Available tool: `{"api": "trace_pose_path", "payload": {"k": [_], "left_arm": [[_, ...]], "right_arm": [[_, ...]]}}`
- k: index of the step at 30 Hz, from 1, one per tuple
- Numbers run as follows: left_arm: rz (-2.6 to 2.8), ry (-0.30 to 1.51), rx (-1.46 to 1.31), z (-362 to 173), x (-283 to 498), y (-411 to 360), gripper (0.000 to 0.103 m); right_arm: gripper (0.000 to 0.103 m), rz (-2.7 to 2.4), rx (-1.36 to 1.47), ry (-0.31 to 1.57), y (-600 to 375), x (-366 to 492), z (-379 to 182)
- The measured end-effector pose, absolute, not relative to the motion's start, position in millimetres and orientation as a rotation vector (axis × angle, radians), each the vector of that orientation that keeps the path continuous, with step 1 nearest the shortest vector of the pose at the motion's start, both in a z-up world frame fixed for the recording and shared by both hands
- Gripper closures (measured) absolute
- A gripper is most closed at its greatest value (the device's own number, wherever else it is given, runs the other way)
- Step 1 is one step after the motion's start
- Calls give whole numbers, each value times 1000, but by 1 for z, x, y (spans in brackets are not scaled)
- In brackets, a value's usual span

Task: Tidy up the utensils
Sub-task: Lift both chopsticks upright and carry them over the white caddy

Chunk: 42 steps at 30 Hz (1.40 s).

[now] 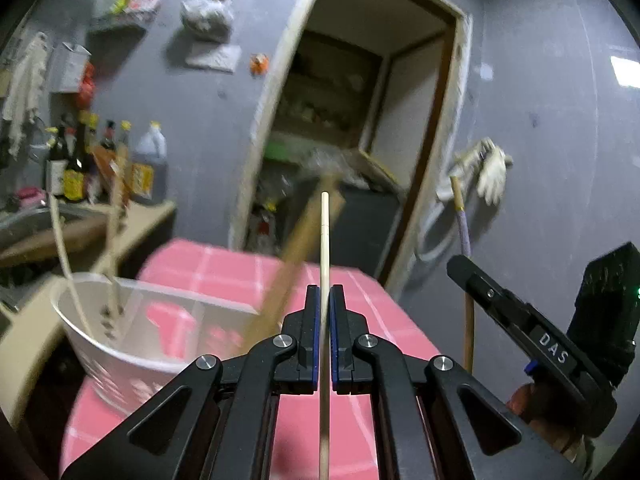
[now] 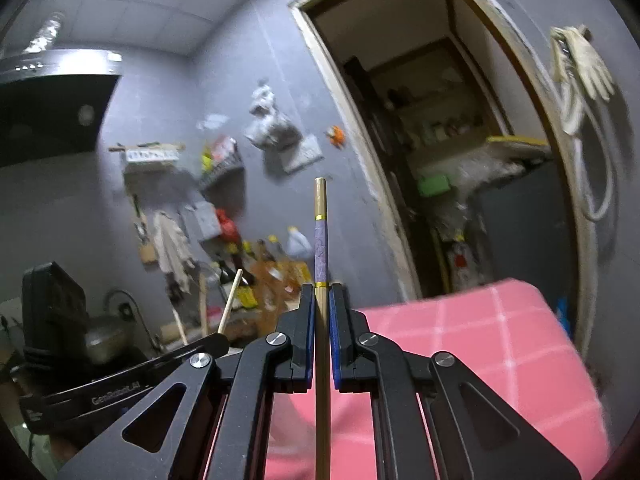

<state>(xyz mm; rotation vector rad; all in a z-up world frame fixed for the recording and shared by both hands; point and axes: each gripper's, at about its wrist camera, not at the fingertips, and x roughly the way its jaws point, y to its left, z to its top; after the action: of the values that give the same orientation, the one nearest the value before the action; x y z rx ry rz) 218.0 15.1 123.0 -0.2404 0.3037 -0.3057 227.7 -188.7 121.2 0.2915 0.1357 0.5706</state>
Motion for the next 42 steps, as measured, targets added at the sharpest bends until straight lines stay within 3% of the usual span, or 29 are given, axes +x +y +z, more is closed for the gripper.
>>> {"api": "trace_pose_path", "payload": {"k": [18,42], "left_arm": [[-42,25,-343,153,257,167,101],[18,70,-371,94,253,153,101]], "right_arm": [[98,580,294,-204,-89,256,160],[98,532,208,-121,-72,268,117]]}}
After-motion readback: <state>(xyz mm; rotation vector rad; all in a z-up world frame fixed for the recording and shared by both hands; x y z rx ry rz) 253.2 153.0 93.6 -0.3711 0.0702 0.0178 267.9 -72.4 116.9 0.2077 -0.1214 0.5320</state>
